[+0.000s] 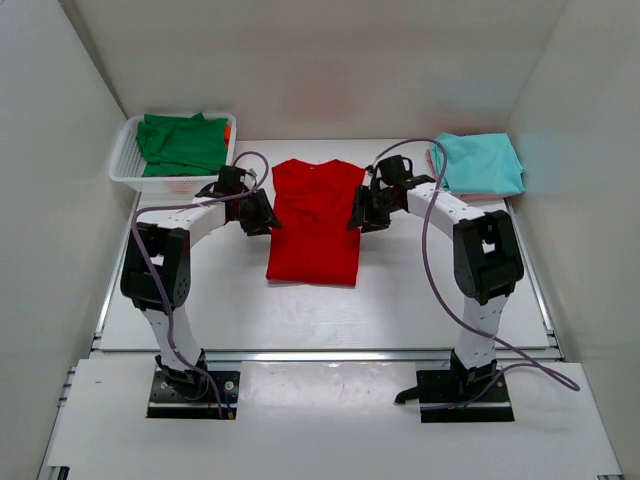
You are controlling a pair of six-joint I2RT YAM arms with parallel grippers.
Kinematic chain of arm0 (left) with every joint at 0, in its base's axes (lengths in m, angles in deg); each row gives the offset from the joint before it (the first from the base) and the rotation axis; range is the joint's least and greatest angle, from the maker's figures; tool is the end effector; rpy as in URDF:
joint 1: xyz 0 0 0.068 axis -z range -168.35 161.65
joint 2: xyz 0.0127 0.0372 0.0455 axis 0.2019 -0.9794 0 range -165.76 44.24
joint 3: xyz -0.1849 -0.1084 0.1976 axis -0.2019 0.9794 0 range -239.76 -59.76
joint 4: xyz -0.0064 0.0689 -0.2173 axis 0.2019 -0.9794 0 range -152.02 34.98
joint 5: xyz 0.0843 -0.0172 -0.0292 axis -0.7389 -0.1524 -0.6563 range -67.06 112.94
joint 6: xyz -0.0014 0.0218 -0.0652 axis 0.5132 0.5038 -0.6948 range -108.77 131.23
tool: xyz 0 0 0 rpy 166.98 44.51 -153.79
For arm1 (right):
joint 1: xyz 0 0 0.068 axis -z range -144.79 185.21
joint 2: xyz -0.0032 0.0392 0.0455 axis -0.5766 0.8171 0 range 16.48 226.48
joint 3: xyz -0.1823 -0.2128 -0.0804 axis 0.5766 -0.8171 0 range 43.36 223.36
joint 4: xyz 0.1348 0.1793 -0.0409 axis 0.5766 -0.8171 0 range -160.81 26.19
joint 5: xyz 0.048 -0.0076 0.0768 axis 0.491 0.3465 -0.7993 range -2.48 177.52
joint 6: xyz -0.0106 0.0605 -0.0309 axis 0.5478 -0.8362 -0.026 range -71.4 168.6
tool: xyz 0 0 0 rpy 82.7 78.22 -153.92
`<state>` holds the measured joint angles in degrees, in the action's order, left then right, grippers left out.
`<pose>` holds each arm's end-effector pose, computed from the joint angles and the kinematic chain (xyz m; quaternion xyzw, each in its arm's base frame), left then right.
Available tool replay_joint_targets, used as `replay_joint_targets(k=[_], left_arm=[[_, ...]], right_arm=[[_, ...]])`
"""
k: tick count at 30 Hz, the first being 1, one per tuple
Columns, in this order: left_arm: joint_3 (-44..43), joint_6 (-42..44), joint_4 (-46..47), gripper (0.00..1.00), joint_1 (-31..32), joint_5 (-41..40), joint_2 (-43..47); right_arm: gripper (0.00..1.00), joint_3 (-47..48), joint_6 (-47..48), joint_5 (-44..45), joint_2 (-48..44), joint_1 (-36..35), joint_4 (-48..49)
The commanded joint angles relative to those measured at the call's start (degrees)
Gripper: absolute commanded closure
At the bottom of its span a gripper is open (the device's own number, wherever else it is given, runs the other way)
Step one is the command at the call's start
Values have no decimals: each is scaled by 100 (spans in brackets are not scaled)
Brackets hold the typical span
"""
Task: Fold and stack the t-shirts
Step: Grab the bottom of the folded rectangular tshirt with both arms, then fold the folded rectangular tshirt in 1/3 of the way
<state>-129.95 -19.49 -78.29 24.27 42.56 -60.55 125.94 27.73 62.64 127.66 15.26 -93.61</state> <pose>0.3525 -0.0982 0.2112 -0.1024 0.9425 -0.2528 0.1930 0.3677 0.1584 0.2244 -0.0511 0.9401 0.2870 0.1769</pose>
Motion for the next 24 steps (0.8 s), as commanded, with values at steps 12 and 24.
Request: replay_joint_targets(k=[12, 24], left_arm=[[2702, -363, 1051, 43, 582, -695, 2383], [3794, -1015, 1975, 42, 1137, -1804, 2894]], right_arm=[[50, -3077, -1444, 1398, -2538, -483, 1449], [52, -4831, -2668, 1162, -2628, -1046, 3208]])
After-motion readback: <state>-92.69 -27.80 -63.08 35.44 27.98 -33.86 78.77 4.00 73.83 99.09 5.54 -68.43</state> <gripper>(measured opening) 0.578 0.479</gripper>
